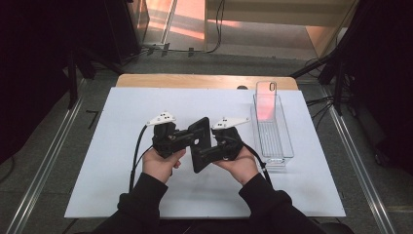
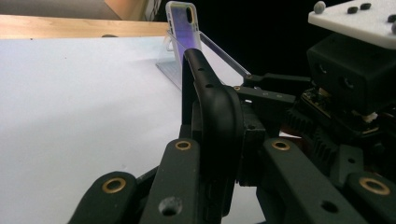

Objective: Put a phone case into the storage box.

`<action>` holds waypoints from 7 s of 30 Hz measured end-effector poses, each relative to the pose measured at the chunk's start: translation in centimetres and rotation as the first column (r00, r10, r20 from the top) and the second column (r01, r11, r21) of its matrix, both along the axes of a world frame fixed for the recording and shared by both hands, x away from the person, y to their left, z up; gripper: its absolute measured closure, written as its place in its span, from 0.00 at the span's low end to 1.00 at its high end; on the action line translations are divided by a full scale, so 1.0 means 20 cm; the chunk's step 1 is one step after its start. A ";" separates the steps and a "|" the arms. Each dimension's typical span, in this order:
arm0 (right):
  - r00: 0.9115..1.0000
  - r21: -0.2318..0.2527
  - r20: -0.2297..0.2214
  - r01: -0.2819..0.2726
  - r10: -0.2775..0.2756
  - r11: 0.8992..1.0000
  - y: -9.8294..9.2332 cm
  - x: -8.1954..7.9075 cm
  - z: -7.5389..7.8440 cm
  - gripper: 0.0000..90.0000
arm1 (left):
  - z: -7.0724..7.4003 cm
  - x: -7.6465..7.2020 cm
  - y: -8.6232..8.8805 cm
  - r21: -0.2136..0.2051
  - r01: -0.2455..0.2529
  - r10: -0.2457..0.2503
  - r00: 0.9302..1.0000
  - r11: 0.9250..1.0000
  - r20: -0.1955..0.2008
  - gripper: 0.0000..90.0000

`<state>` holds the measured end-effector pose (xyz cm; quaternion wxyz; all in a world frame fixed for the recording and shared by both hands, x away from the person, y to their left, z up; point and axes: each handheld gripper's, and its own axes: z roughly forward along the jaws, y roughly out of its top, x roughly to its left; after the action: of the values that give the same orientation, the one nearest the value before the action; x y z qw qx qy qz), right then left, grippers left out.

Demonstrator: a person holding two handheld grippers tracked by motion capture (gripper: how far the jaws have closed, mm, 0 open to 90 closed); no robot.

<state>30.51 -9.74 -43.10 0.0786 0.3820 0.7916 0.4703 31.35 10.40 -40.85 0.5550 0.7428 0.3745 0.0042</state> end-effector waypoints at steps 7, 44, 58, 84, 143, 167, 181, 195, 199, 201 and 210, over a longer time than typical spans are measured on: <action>1.000 0.020 -0.005 0.012 -0.012 1.000 0.03 0.04 -0.01 0.01 | 0.01 0.00 0.00 -0.007 -0.011 0.011 1.000 1.000 -0.005 0.91; 0.999 -0.010 0.004 0.053 -0.053 0.999 -0.04 0.06 -0.02 0.14 | 0.05 0.01 0.06 -0.005 0.008 -0.008 0.998 1.000 -0.068 0.47; 0.993 -0.032 -0.010 0.118 -0.119 0.992 -0.13 0.10 -0.03 0.14 | 0.01 -0.01 0.11 0.063 0.071 -0.064 0.993 0.995 -0.103 0.36; 1.000 -0.025 -0.016 0.018 -0.018 1.000 -0.26 0.10 0.12 0.14 | -0.17 -0.11 0.28 0.260 0.217 -0.183 0.972 0.941 -0.148 0.35; 0.872 -0.002 0.059 0.486 -0.485 0.874 -0.92 0.28 0.33 0.14 | -0.24 -0.18 0.52 0.265 0.119 -0.079 0.985 0.957 -0.156 0.35; 0.785 -0.098 0.030 0.618 -0.618 0.780 -0.91 0.48 0.08 0.14 | -0.24 -0.18 0.52 0.264 0.116 -0.075 0.984 0.957 -0.160 0.35; 0.771 -0.146 0.010 0.631 -0.637 0.762 -0.88 0.60 -0.03 0.14 | -0.25 -0.18 0.52 0.270 0.118 -0.075 0.984 0.956 -0.163 0.35; 0.754 -0.175 -0.004 0.647 -0.657 0.742 -0.88 0.69 -0.09 0.14 | -0.25 -0.18 0.52 0.269 0.117 -0.074 0.984 0.956 -0.163 0.35; 0.758 -0.187 0.008 0.642 -0.652 0.744 -0.86 0.72 -0.08 0.14 | -0.25 -0.18 0.52 0.267 0.116 -0.074 0.984 0.957 -0.163 0.35; 0.759 -0.190 0.010 0.640 -0.651 0.744 -0.85 0.73 -0.08 0.14 | -0.25 -0.18 0.52 0.267 0.116 -0.074 0.984 0.957 -0.163 0.36; 0.773 -0.196 0.016 0.624 -0.634 0.756 -0.84 0.75 -0.10 0.12 | -0.25 -0.17 0.52 0.265 0.114 -0.071 0.984 0.957 -0.164 0.35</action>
<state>45.56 -26.58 -45.14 0.2476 0.6283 0.6601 0.3288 27.86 20.86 -45.89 0.4162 0.8272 0.3766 -0.0271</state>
